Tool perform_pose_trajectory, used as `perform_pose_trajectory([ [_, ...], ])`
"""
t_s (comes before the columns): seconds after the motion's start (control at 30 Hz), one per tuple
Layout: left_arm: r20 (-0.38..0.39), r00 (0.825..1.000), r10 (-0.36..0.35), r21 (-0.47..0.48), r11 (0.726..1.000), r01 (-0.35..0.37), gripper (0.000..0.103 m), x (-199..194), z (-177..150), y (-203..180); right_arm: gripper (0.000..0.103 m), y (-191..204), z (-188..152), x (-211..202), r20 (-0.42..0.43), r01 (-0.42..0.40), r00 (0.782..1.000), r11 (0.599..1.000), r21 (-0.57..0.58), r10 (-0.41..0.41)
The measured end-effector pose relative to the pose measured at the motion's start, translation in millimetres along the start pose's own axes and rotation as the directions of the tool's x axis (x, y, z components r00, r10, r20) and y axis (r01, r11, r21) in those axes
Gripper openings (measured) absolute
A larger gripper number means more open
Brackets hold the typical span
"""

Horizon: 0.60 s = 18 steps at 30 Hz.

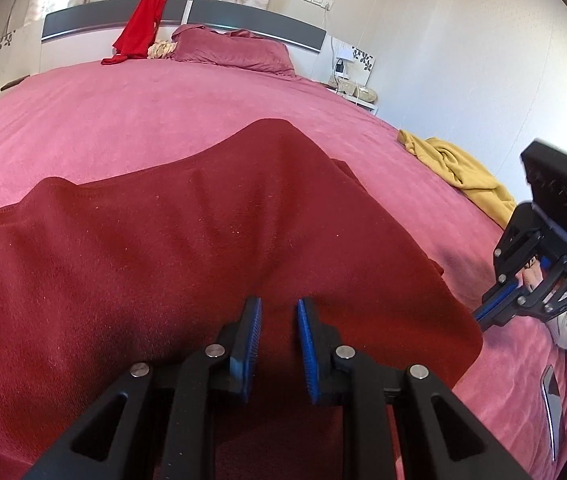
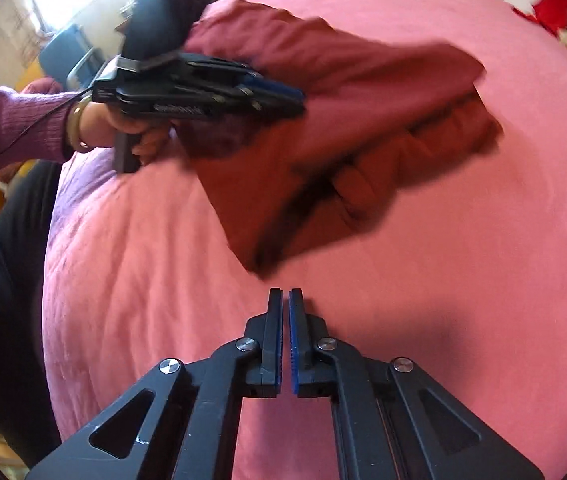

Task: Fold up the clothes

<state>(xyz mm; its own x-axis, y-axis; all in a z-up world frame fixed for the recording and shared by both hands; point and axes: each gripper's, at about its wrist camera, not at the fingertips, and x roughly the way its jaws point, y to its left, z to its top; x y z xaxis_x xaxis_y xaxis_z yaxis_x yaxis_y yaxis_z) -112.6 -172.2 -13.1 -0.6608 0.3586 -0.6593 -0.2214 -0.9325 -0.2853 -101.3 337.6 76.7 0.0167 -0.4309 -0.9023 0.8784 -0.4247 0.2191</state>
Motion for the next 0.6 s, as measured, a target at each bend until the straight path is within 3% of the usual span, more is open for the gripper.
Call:
perform_pose_trajectory([
  [0.1,-0.007,1.000,-0.002,-0.003,1.000,0.002,0.018,-2,3,0,0.006,-20,-12,-11,0.069,-0.005,0.998,0.982,0.190,-0.008],
  [0.13,-0.016,1.000,0.004,-0.003,1.000,-0.004,0.018,-5,6,-2,0.010,-28,-15,-23,0.127,0.029,0.990,0.960,0.279,-0.067],
  [0.17,-0.008,1.000,-0.010,-0.017,1.000,0.009,0.018,-9,11,-6,0.012,-36,-18,-33,0.187,-0.005,0.980,0.929,0.369,-0.069],
  [0.2,0.003,1.000,-0.026,-0.034,0.999,0.026,0.018,-13,16,-9,0.012,-44,-23,-40,0.270,-0.101,0.963,0.885,0.455,-0.029],
  [0.23,0.048,0.997,-0.055,-0.043,0.997,0.057,0.019,-20,21,-15,0.013,-53,-30,-40,0.359,-0.233,0.933,0.822,0.519,0.037],
  [0.27,0.085,0.993,-0.076,-0.041,0.996,0.079,0.019,-25,25,-21,0.016,-61,-38,-41,0.451,-0.363,0.888,0.742,0.564,0.091],
  [0.3,0.110,0.990,-0.087,-0.020,0.996,0.089,0.019,-26,32,-29,0.017,-69,-45,-41,0.542,-0.487,0.830,0.645,0.589,0.132],
  [0.33,0.134,0.986,-0.097,0.003,0.995,0.097,0.021,-27,39,-37,0.025,-77,-52,-39,0.617,-0.586,0.772,0.544,0.601,0.150],
  [0.37,0.118,0.990,-0.084,0.034,0.996,0.080,0.021,-20,46,-44,0.039,-82,-59,-30,0.654,-0.634,0.743,0.463,0.620,0.140],
  [0.4,0.097,0.993,-0.066,0.066,0.996,0.060,0.021,-13,53,-51,0.046,-88,-66,-22,0.690,-0.677,0.713,0.378,0.631,0.126],
  [0.43,0.081,0.996,-0.047,0.085,0.996,0.040,0.021,-6,58,-54,0.051,-92,-72,-13,0.723,-0.716,0.683,0.295,0.633,0.108],
  [0.5,0.048,0.999,0.003,0.102,0.995,-0.008,0.021,11,68,-53,0.051,-95,-85,6,0.783,-0.781,0.619,0.153,0.605,0.065],
  [0.57,0.015,0.999,0.044,0.085,0.995,-0.045,0.021,24,75,-47,0.051,-93,-96,18,0.839,-0.839,0.543,0.059,0.542,0.019],
  [0.6,0.010,0.998,0.054,0.068,0.996,-0.055,0.021,28,77,-43,0.051,-89,-97,20,0.854,-0.853,0.520,0.046,0.519,0.004],
])
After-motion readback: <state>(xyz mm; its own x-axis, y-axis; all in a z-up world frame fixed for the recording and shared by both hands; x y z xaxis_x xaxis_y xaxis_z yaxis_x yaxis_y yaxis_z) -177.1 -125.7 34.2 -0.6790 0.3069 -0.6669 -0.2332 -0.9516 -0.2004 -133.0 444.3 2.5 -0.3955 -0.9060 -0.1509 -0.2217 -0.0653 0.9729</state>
